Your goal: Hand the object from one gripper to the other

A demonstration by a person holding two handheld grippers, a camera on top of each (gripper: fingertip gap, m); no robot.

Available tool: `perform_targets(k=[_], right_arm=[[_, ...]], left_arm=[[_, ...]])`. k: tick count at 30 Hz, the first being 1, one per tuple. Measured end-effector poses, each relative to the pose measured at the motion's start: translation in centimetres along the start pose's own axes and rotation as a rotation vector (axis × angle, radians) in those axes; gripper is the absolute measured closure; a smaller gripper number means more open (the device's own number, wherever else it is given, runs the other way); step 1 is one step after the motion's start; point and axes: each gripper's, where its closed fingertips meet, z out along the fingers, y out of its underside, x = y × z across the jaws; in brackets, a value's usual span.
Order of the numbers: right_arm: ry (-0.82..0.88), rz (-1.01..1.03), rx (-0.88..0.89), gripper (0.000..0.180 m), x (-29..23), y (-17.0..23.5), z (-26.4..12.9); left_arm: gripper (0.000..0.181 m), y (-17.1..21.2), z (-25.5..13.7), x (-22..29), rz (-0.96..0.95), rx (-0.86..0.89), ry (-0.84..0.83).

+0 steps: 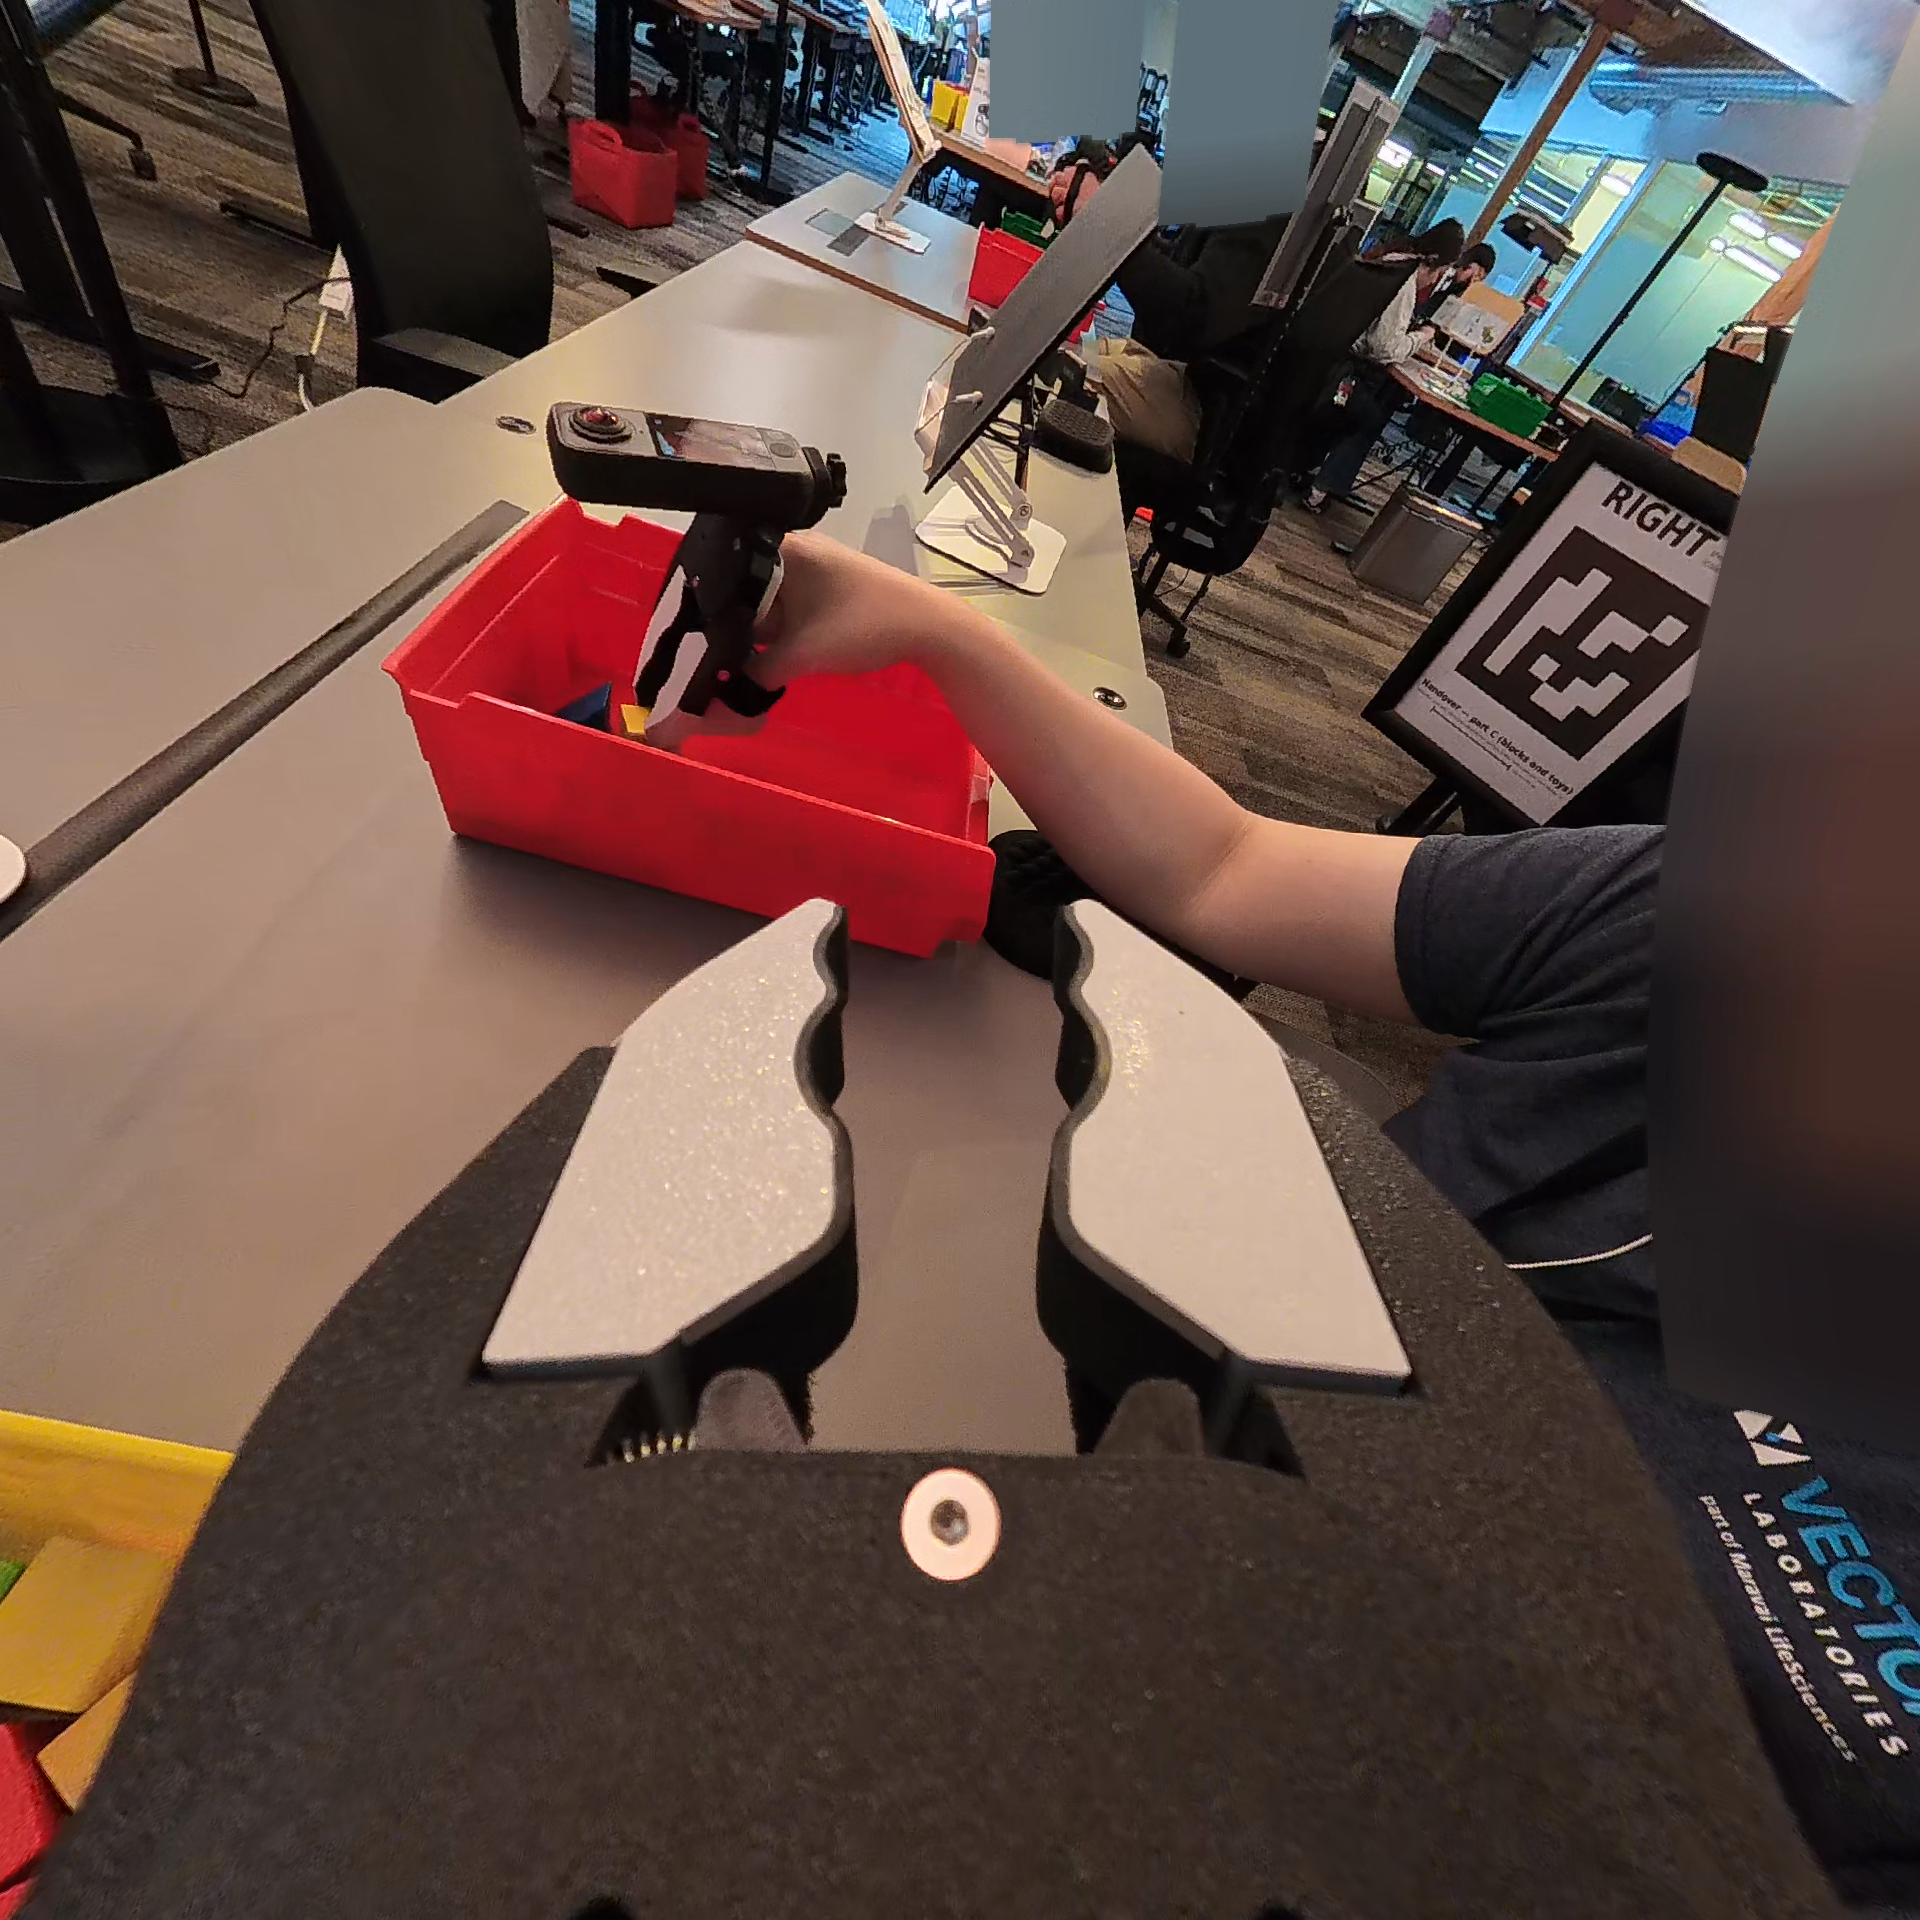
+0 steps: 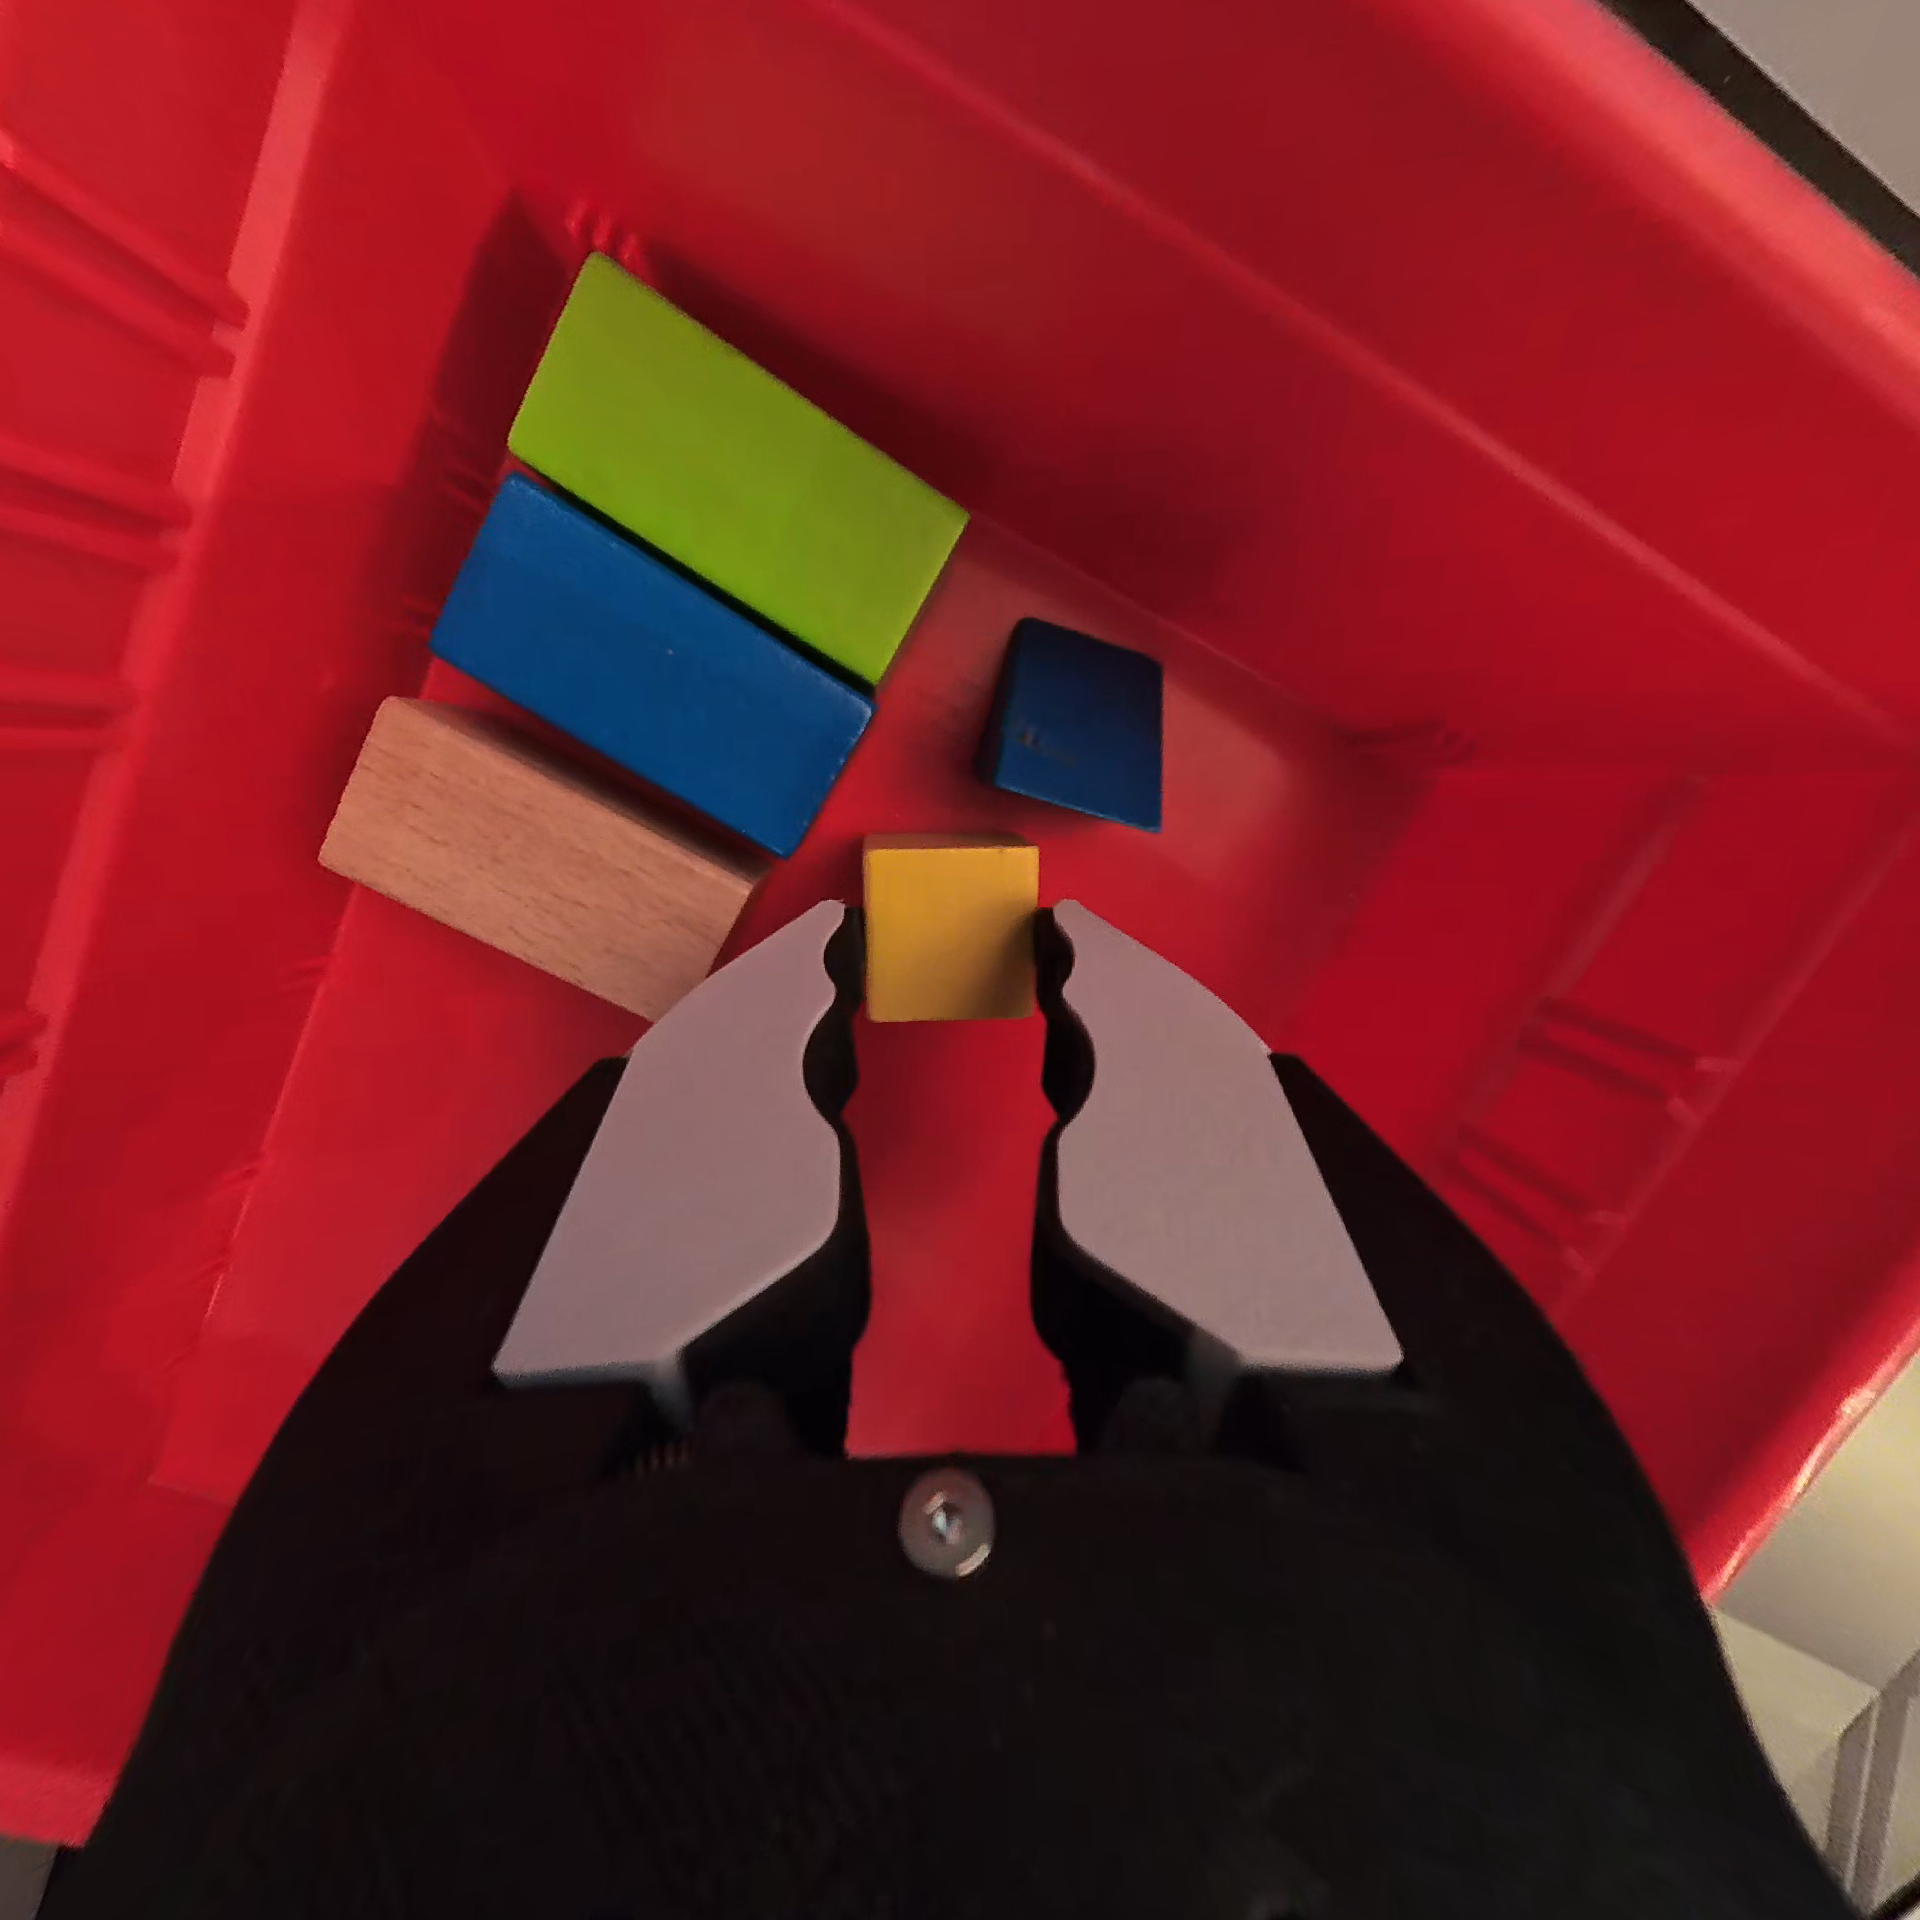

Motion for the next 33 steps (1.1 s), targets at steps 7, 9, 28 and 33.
perform_targets(k=[7, 9, 28, 33], right_arm=[[-0.003, -0.036, 0.036, 0.144, -0.3, -0.3, -1.5], [-0.012, -0.047, 0.058, 0.142, -0.5, -0.4, -2.7], [0.002, -0.111, 0.171, 0.139, -1.8, -0.8, -8.7], [-0.004, -0.114, 0.162, 0.139, -1.8, -0.6, -8.5]], left_arm=[[0.143, 0.5, -1.8, -1.6, 0.008, -0.029, -0.109], [0.143, 1.6, -3.4, -4.2, 0.017, -0.089, -0.269], [0.134, 19.1, -10.0, -18.8, -0.136, -0.827, -0.695], [0.134, 19.6, -10.2, -19.5, -0.083, -0.861, -0.710]])
